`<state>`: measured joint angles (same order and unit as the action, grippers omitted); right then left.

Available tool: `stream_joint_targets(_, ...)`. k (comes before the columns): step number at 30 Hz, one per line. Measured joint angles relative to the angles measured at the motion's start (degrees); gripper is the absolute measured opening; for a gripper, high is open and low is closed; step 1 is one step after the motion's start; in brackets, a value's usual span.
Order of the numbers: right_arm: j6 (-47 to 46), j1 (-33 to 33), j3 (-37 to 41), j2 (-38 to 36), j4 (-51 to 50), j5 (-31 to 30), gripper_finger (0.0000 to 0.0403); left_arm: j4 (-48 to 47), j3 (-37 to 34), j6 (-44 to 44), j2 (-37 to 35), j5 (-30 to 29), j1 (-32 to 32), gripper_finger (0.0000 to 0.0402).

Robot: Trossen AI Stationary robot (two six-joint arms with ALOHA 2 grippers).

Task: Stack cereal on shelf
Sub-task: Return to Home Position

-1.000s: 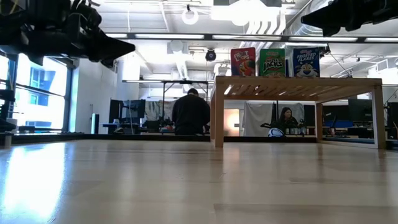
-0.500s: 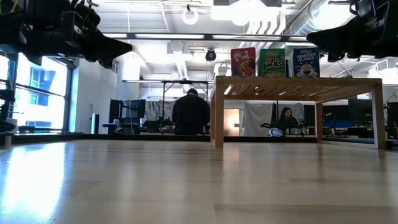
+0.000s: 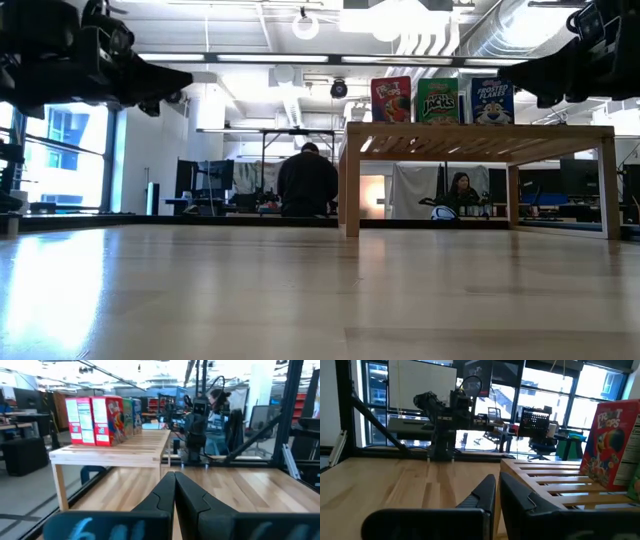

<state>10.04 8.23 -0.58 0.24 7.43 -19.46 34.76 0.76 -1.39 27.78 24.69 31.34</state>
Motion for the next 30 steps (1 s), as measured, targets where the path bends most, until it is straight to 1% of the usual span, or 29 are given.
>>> stream_joint_targets(3,0.0,0.0,0.0,-0.1,-0.6,-1.2,0.0015,-3.4,0.0,0.0,-3.5,-0.3,0.8,0.0)
stream_joint_targets(5,0.0,0.0,0.0,-0.1,-1.3,-2.0,0.0015,-5.7,0.0,0.0,-6.3,-1.6,1.4,0.0)
stream_joint_targets(12,0.0,0.0,0.0,-0.1,-1.4,-3.1,0.0015,-18.2,0.0,-0.2,-19.3,-9.0,2.4,0.0)
stream_joint_targets(16,0.0,0.0,0.0,-0.1,-1.4,-4.2,0.0015,-25.6,0.0,-2.5,-27.4,-15.9,1.0,0.0)
stream_joint_targets(19,0.2,0.0,0.0,-0.1,-1.3,-4.6,0.0015,-28.1,-0.1,-3.0,-27.4,-21.4,-1.9,0.0)
stream_joint_targets(21,0.3,0.0,0.0,-0.1,-1.2,-5.0,0.0015,-28.8,0.0,-2.6,-26.7,-23.7,-4.5,0.0)
stream_joint_targets(24,0.3,0.0,0.0,-0.1,-1.2,-5.4,0.0015,-32.6,-0.1,-2.5,-26.5,-27.5,-9.3,0.0)
stream_joint_targets(26,0.0,0.0,0.0,-0.2,-0.7,-5.2,0.0015,-32.5,-0.1,-1.2,-26.9,-30.0,-12.5,0.0)
stream_joint_targets(28,0.3,0.0,0.1,-0.2,0.7,-4.3,0.0015,-31.3,-0.1,-0.4,-27.6,-31.3,-15.5,0.0)
stream_joint_targets(30,0.4,0.0,0.1,-0.2,1.1,-4.6,0.0015,-30.9,0.0,1.0,-27.6,-31.1,-18.2,0.0)
